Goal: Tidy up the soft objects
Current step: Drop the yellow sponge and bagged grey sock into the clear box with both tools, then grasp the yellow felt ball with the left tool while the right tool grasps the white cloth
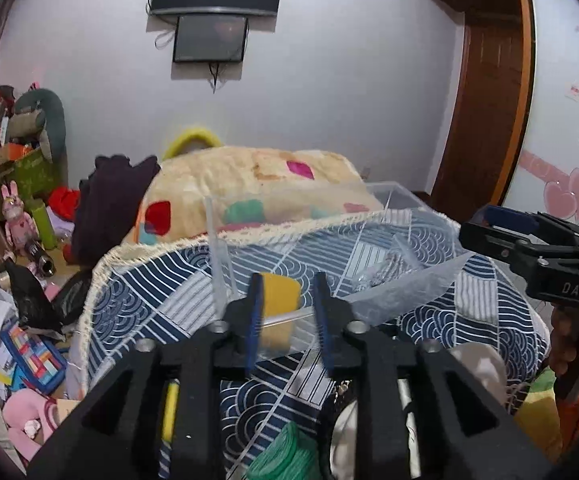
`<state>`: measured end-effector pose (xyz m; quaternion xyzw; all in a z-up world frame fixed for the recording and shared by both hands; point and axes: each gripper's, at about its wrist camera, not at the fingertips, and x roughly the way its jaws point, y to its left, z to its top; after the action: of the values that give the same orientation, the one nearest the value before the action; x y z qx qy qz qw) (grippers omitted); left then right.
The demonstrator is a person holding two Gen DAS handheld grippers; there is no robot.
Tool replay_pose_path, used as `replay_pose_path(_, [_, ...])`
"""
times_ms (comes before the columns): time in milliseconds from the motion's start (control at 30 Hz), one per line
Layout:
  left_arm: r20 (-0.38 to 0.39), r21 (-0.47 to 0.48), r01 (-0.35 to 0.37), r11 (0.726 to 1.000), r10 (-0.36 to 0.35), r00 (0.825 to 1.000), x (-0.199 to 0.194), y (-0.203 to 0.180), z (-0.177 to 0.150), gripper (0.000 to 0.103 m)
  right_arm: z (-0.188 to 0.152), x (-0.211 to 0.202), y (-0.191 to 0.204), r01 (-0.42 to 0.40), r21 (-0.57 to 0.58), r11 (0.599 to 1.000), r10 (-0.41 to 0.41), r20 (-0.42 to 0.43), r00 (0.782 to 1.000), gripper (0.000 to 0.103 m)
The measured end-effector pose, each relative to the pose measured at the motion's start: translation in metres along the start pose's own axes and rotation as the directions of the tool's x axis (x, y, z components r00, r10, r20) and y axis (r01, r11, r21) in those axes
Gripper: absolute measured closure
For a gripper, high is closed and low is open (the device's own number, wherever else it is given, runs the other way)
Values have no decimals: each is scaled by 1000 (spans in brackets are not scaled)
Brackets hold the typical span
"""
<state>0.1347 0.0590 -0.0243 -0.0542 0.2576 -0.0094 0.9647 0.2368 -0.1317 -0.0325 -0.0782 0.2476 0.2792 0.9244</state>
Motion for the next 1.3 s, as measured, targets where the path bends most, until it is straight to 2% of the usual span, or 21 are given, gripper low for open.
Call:
replay_pose_path(100, [40, 10, -18, 1000, 18, 999, -20, 2, -3, 54, -4, -15, 2, -5, 7, 1000, 5, 32, 999, 24])
replay_pose_path(267, [35, 12, -50, 999, 50, 998, -37, 8, -20, 41, -19, -26, 6, -1, 11, 1000, 1, 41, 999, 24])
replay_pose_path(633, [-96, -12, -148, 989, 146, 985, -17, 35, -72, 40, -64, -12, 15, -24, 10, 1000, 25, -67, 997, 24])
replay_pose_path(833, [-145, -40, -194, 980, 187, 972, -3, 53, -83, 40, -91, -3, 12, -53, 38, 998, 58, -143, 988, 25])
replay_pose_path(867, [-153, -49, -191, 980, 182, 971, -1, 55, -84, 40, -95, 0, 10, -56, 49, 997, 63, -154, 986, 29])
replay_pose_path(967, [-177, -72, -181, 981, 166, 970, 8, 60, -86, 40, -102, 8, 7, -82, 71, 994, 95, -201, 975, 51])
replay_pose_path(1033, [-181, -68, -184, 981, 169, 969, 12, 59, -87, 42, -105, 9, 5, -108, 90, 990, 125, -207, 970, 56])
replay_pose_path(1100, [-180, -69, -180, 981, 165, 970, 14, 57, -89, 55, -104, 5, 5, -112, 83, 990, 127, -199, 972, 67])
replay_pose_path(1133, [-182, -64, -181, 981, 167, 969, 14, 56, -89, 59, -103, 3, 6, -113, 81, 990, 127, -196, 972, 70])
replay_pose_path(1200, [-180, -52, -178, 983, 166, 970, 13, 54, -90, 61, -101, -3, 7, -108, 76, 991, 121, -182, 976, 84])
replay_pose_path(1300, [-175, -47, -159, 986, 149, 973, 8, 51, -91, 62, -98, -10, 5, -93, 72, 993, 103, -155, 982, 89])
